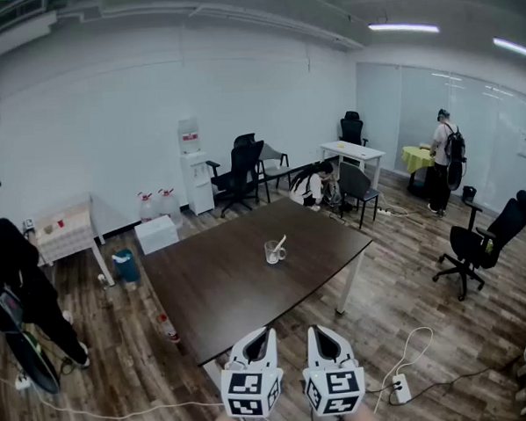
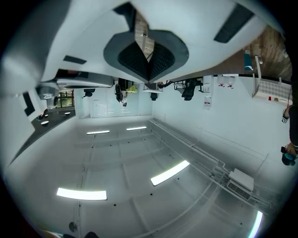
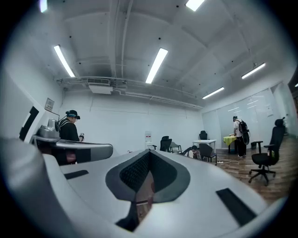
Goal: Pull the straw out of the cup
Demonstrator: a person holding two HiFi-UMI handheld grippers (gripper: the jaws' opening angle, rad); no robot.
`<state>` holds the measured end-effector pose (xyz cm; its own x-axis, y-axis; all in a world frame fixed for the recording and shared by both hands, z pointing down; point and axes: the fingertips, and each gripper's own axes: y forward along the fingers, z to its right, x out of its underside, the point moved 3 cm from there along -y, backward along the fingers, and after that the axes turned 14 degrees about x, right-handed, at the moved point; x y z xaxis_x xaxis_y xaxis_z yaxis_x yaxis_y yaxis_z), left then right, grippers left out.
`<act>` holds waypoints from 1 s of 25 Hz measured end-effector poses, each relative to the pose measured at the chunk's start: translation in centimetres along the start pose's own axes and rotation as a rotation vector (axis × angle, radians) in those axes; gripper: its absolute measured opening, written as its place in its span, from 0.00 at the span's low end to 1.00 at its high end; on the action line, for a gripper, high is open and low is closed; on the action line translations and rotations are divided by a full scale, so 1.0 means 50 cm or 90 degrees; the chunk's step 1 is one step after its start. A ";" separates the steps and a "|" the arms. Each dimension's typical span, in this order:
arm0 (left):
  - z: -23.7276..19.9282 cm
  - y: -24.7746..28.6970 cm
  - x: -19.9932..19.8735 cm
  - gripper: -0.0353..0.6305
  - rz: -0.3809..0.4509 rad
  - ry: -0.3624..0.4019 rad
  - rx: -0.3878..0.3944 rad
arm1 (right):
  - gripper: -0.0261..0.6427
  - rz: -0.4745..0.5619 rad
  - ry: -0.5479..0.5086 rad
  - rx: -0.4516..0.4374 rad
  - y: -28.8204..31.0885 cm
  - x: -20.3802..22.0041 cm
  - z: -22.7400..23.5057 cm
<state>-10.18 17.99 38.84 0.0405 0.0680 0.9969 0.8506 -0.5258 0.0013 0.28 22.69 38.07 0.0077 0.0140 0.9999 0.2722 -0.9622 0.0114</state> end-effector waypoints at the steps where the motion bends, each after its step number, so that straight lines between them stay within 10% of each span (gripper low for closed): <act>1: -0.002 0.006 -0.004 0.06 0.001 0.000 0.000 | 0.06 0.004 -0.002 0.000 0.005 -0.004 0.001; 25: -0.084 -0.101 0.044 0.06 -0.011 -0.021 -0.011 | 0.06 -0.027 0.018 -0.011 -0.020 0.057 -0.128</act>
<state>-16.59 17.23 41.36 0.0433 0.1057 0.9935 0.8422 -0.5387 0.0207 -6.14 21.96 40.97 -0.0301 0.0481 0.9984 0.2553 -0.9653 0.0542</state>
